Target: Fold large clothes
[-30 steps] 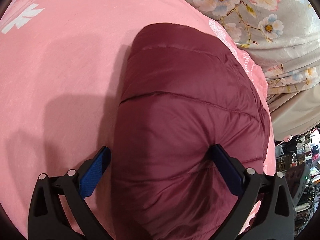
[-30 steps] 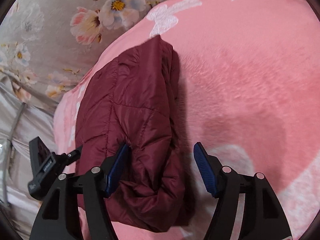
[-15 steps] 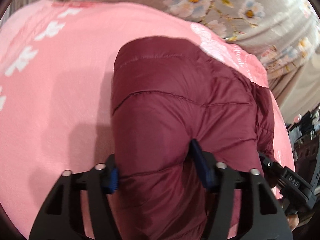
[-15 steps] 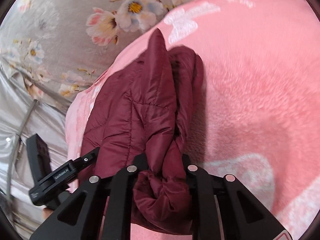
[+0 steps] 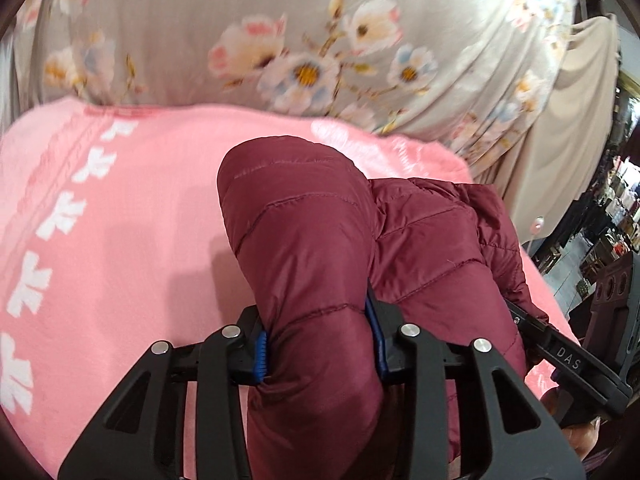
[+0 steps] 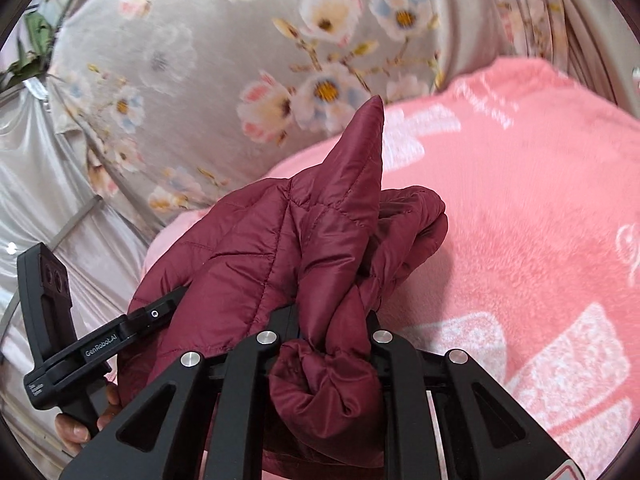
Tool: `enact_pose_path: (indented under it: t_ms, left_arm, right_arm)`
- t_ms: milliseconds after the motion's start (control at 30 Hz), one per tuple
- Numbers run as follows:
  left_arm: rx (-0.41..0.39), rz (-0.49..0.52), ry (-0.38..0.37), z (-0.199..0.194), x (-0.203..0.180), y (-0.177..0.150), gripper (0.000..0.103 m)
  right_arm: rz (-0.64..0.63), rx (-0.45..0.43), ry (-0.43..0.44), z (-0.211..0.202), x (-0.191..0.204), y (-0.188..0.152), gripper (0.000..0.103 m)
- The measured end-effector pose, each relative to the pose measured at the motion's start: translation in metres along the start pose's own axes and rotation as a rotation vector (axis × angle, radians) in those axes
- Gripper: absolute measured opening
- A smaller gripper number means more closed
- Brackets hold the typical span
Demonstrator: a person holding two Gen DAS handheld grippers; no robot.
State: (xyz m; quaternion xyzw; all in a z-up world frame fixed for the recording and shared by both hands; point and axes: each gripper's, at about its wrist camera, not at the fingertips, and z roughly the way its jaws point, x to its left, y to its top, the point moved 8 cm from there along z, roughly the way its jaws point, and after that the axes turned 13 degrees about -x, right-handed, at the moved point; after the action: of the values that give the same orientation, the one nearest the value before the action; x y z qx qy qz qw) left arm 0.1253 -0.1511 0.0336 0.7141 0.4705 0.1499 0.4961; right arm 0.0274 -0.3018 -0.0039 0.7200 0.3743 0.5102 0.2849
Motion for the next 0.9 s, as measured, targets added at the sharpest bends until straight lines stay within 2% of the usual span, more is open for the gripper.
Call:
enact_pose_path:
  t_ms: [233,467,700,900]
  left_arm:
    - [-0.164,0.049,-0.044,-0.065,-0.019,0.045,0.036]
    - [-0.350,0.131,-0.054,-0.126,-0.025,0.096,0.036]
    - [-0.480,0.217,-0.019,-0.161,-0.011,0.140,0.036]
    - [-0.506,0.212,-0.014,-0.144,0.040,0.164,0.036]
  right_arm:
    - [-0.128,-0.164,0.042,-0.046,0.054,0.040,0.015]
    - [-0.250,-0.304,0.124,-0.077,0.122,0.079,0.015]
    - [-0.330,-0.354,0.201,-0.066,0.182,0.096,0.014]
    - [-0.347,-0.350,0.263,-0.018,0.211,0.101,0.014]
